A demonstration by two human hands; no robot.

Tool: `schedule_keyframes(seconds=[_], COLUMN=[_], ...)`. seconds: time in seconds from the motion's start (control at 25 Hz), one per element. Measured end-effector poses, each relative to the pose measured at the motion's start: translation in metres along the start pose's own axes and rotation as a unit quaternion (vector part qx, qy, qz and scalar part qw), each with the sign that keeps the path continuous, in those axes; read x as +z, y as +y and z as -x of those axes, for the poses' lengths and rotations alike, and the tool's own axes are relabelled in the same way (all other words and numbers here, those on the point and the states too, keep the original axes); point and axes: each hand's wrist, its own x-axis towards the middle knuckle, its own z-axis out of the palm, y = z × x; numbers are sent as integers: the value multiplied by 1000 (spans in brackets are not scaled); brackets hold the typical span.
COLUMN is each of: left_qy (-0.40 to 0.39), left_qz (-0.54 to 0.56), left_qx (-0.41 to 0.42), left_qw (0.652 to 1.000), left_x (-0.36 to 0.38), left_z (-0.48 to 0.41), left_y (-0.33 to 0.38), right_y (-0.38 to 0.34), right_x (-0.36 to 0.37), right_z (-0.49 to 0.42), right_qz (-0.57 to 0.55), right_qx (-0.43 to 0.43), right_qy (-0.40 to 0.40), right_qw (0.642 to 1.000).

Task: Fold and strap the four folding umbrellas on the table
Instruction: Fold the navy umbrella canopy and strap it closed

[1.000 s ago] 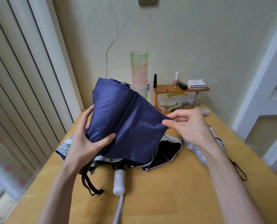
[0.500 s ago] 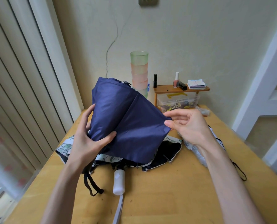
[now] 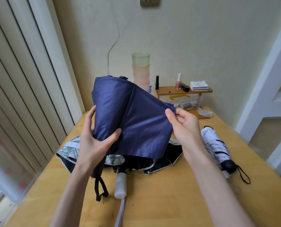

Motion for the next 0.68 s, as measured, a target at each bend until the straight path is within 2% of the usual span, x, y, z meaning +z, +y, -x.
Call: schedule_keyframes(seconds=[0.12,0.24,0.52,0.68], left_qy=[14,15,34,18], left_qz=[-5,12,50,80], left_qx=[13,6,-11,-39], left_qw=[1000,1000,998,996], left_x=[8,12,12,12], left_z=[2,3,3,5], left_y=[-3,-3,2,1], right_y=[6,-2,-6,-5], right_x=[14,18,9,5], right_z=[5,8,4,2], right_qz=[72,56,-5,7], right_qx=[-131,-179,-144,-139], right_qy=[81,108,120,104], right_qw=[985,976,982,985])
